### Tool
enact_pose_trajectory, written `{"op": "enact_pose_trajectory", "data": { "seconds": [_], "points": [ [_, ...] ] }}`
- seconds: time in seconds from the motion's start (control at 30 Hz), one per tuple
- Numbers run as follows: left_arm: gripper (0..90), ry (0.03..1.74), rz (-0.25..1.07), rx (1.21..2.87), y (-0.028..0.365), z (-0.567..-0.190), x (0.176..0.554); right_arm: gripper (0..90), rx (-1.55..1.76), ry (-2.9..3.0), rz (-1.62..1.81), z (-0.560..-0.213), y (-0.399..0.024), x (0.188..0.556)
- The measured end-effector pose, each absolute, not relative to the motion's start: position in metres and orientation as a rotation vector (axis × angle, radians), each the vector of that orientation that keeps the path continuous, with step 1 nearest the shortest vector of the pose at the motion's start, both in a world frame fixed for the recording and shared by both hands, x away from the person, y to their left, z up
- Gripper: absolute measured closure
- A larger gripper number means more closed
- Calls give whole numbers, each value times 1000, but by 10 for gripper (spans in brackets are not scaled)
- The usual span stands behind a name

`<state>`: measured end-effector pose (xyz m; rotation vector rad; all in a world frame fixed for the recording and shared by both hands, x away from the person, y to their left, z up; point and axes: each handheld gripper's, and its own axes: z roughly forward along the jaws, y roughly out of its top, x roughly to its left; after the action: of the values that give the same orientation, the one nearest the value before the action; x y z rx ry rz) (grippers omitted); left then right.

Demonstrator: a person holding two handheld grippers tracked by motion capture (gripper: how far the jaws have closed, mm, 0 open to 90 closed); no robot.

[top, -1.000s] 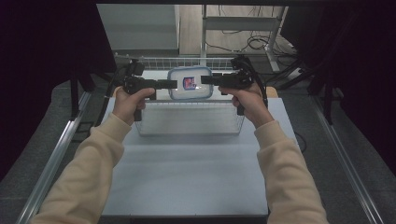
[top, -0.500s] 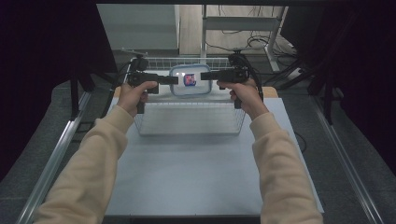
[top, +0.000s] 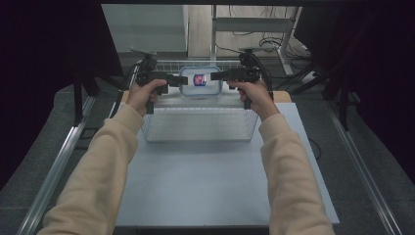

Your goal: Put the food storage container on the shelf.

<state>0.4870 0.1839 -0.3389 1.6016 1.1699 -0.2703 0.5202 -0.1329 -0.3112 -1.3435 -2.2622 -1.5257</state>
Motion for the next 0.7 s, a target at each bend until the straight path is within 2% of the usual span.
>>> {"op": "enact_pose_trajectory", "data": {
  "seconds": [0.43, 0.7],
  "points": [
    [482, 1236, -411, 1524, 188, -350, 509, 497, -1487, -2145, -1461, -316, -131, 538],
    [469, 1237, -442, 1479, 190, -356, 517, 497, -1529, -2097, -1455, -321, -133, 541]
  ]
}}
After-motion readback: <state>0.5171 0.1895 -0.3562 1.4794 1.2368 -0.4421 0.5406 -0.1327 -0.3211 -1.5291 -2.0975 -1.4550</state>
